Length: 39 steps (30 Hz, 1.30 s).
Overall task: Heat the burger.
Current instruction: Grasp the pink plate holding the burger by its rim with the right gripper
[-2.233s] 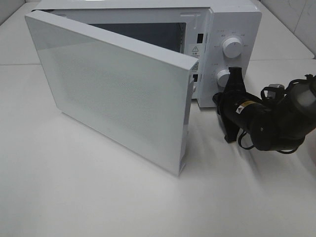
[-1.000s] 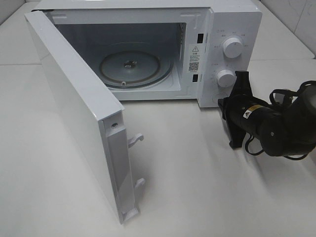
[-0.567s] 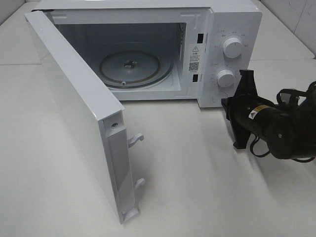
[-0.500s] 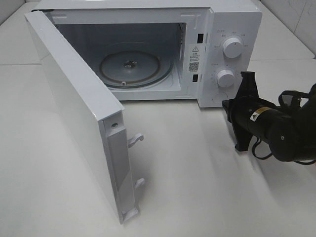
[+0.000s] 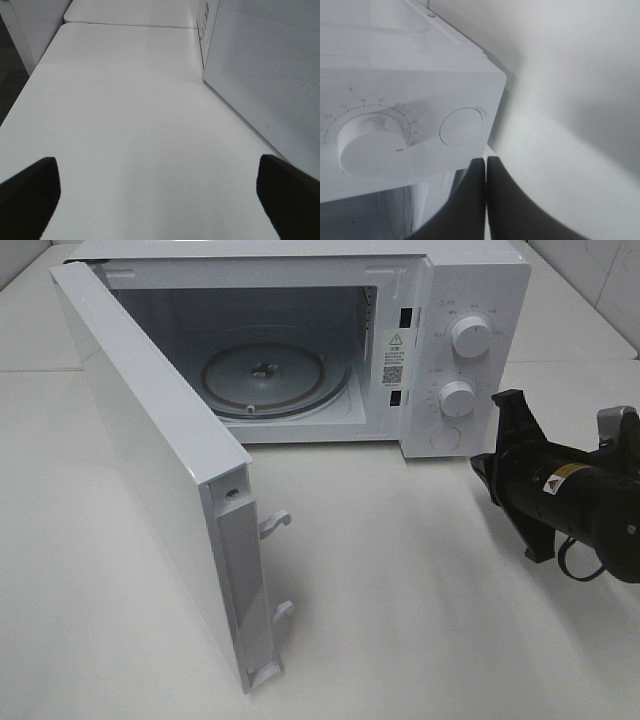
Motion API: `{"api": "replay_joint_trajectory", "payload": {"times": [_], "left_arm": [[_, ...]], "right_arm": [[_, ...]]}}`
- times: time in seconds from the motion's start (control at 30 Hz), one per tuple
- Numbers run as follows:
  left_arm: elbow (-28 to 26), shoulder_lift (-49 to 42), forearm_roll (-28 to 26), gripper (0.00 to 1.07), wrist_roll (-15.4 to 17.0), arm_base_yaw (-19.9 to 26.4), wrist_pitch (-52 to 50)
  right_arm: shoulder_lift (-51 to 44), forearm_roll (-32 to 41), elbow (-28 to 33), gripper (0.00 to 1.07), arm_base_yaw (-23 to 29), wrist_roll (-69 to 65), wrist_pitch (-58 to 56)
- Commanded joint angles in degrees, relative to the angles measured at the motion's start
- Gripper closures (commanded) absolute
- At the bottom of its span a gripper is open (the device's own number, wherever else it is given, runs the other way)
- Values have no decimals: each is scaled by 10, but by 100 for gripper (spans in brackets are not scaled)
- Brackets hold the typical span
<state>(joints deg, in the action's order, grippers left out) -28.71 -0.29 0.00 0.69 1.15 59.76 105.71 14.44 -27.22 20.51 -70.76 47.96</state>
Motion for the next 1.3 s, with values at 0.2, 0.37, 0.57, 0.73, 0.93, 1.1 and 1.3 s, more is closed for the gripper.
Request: {"api": "replay_joint_trajectory", "payload": {"times": [0.2,0.37,0.57,0.73,0.93,1.1,1.3], "left_arm": [[1,-9,-5,4,2,0,-5],[1,-9,-5,4,2,0,-5],[1,-9,-5,4,2,0,-5],[1,-9,-5,4,2,0,-5],[1,-9,-5,4,2,0,-5],[1,-9,-5,4,2,0,-5],[1,-9,-5,4,2,0,-5]], "right_arm": [[-105,29,10,107,1,257,-172],[-168,87,10,107,1,485,-301],[-235,171,9,107,0,719,-445],[-303,181,8,107,0,826,-582],[-321,144,6,107,0,822,-681],[-321,-56,-37,107,0,650,-816],[-321,-223,-87,100,-1,465,-897]]}}
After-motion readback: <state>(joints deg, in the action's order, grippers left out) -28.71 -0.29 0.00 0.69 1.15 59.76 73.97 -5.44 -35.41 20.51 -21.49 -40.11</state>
